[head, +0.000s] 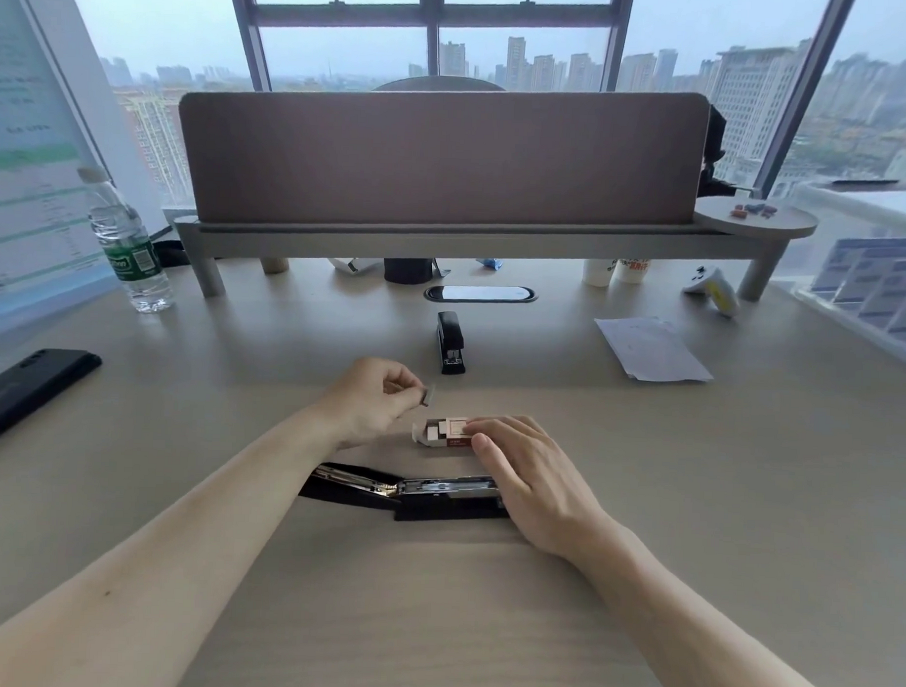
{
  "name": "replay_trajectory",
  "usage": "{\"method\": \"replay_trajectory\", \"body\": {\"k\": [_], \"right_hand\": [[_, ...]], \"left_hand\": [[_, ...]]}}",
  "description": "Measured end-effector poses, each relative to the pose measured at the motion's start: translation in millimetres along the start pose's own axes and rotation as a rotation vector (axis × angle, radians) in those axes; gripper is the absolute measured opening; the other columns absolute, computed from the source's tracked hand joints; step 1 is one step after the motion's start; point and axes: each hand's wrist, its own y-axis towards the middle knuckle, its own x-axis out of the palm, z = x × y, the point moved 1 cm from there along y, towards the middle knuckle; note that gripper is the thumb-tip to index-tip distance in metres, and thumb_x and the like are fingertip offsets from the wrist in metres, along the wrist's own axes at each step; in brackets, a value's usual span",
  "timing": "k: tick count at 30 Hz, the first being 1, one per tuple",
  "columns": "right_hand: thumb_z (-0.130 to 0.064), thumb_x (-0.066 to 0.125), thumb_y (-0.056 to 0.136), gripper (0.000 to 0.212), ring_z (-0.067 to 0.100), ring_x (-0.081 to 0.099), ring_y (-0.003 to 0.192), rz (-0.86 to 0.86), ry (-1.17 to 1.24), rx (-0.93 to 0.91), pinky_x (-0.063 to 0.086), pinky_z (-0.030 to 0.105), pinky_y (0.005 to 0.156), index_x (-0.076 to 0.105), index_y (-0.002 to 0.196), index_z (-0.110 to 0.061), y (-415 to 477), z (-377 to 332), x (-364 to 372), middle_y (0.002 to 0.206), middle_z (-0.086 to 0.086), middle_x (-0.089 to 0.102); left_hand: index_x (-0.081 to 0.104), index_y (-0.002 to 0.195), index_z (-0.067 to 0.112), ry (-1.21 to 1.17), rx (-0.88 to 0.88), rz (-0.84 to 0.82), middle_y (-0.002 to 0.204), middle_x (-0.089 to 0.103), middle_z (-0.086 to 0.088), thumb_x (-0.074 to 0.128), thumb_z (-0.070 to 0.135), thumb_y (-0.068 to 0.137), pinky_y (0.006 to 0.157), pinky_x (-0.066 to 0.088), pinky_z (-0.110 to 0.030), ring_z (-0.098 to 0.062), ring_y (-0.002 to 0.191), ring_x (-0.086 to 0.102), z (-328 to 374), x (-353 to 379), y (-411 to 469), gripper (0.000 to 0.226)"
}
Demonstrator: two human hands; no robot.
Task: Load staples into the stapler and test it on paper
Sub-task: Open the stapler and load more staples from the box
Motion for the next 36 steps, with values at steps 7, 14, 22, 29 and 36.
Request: {"method": "replay_trajectory", "body": {"k": [7,14,22,29,36], "right_hand": [[-0.026,0.063,0.102,0.031,-0.001,0.058,0.124,0.229,0.152,-0.017,0.047,0.017,0.1,0.063,0.133,-0.033,-1,-7,-15,0.127,-0.025,0.064],[-0.006,0.076,0.091,0.014,0.015,0.077,0.09,0.171,0.353,0.0,0.064,0.035,0.083,0.079,0.098,-0.018,5,-24,-30,0.093,-0.005,0.079],[-0.009,0.08,0.089,0.012,0.016,0.08,0.08,0.145,0.547,0.15,0.063,0.054,0.084,0.078,0.08,-0.018,0,-26,-27,0.082,0.004,0.082],[-0.019,0.083,0.088,0.014,0.016,0.066,0.069,0.209,0.745,0.438,0.061,0.042,0.084,0.081,0.078,-0.009,3,-24,-22,0.075,0.014,0.077],[-0.019,0.082,0.087,0.015,0.014,0.063,0.072,0.138,0.895,0.553,0.058,0.021,0.08,0.082,0.082,-0.005,2,-24,-26,0.08,0.015,0.076]], "left_hand": [[0.063,0.094,0.005,-0.294,0.107,-0.351,0.082,0.076,-0.016,0.058,0.011,0.104,0.071,0.063,-0.036,-0.027,0.072,0.074,27,0,-22,0.012],[0.065,0.097,0.006,-0.243,0.115,-0.5,0.078,0.075,-0.009,0.058,0.021,0.104,0.07,0.061,-0.03,-0.022,0.071,0.072,42,4,-35,0.018],[0.064,0.097,0.003,-0.266,0.077,-0.488,0.076,0.075,-0.009,0.055,0.013,0.106,0.069,0.063,-0.03,-0.022,0.068,0.073,40,4,-41,0.016],[0.072,0.102,0.019,0.14,0.616,0.103,0.093,0.072,0.008,0.077,0.022,0.091,0.079,0.056,-0.021,-0.009,0.086,0.069,36,7,-52,0.012],[0.074,0.096,0.019,0.244,0.816,0.132,0.091,0.075,0.008,0.08,0.018,0.089,0.075,0.057,-0.035,-0.01,0.083,0.071,33,19,-54,0.01]]}}
